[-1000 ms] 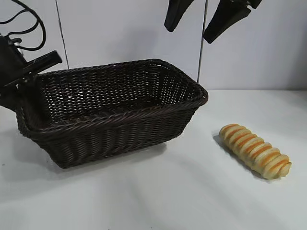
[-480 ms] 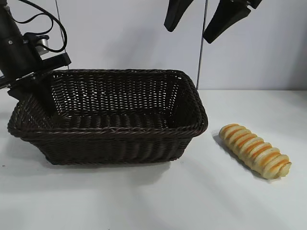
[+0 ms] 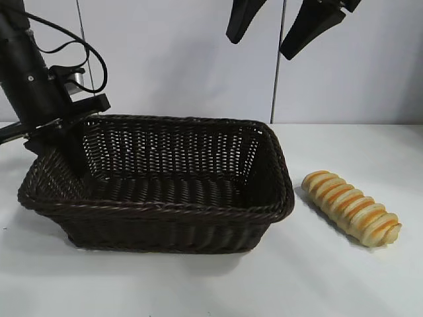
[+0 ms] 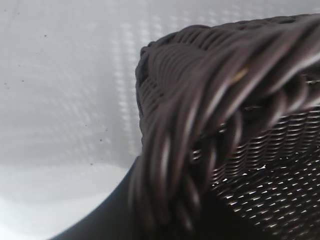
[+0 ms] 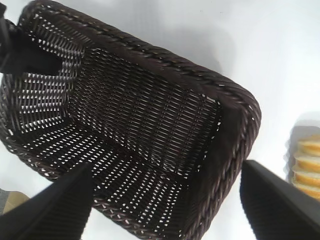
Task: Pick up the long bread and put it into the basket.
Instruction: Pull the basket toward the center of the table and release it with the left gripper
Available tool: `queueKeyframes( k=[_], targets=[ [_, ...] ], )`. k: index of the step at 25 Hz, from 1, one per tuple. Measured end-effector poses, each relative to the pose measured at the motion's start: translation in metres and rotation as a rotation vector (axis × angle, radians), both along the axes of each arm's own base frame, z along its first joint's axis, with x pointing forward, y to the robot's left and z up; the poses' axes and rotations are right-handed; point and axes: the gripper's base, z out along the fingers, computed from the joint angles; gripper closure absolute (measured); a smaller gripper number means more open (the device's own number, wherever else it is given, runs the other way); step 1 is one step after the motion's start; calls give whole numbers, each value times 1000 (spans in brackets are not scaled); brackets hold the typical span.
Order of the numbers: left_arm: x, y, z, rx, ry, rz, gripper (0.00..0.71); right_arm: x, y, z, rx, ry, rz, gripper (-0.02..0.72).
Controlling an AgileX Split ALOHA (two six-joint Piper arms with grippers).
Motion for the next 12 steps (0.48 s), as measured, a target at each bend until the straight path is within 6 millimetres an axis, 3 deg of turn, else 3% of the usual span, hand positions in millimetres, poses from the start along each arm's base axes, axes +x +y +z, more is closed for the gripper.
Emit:
queueKeyframes(
  k=[4,6,12],
  targets=[
    [0,0,0,0,0,-1,608,0,0,0,0,0,0,122],
    [0,0,0,-3,-3,2,570,0,0,0,0,0,0,122],
    [1,-1,1,-5,-12,5,214,0,0,0,0,0,0,122]
  ],
)
